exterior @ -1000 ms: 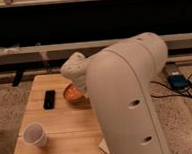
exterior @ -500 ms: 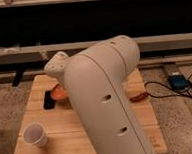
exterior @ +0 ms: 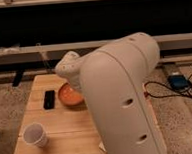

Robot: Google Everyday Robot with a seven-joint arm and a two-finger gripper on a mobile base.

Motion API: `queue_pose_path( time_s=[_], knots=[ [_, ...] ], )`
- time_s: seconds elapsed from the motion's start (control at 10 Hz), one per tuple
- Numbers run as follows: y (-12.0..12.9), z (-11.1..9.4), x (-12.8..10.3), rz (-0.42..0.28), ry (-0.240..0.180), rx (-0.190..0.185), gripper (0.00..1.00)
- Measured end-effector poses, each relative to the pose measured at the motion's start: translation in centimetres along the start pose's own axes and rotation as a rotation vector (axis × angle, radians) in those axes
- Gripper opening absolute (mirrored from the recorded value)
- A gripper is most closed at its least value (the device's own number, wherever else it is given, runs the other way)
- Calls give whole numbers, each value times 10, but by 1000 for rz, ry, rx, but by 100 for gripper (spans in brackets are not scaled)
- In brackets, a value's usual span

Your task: Drag the ceramic bowl in a circle

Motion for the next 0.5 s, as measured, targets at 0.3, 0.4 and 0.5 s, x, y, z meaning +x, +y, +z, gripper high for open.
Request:
queue_pose_path(
  time_s=[0.3, 0.4, 0.5],
  knots=[
    [15, 0, 10, 0, -8, 18, 80],
    [13, -1, 7, -4, -10, 19, 80],
    [12, -1, 7, -4, -11, 22, 80]
  ],
)
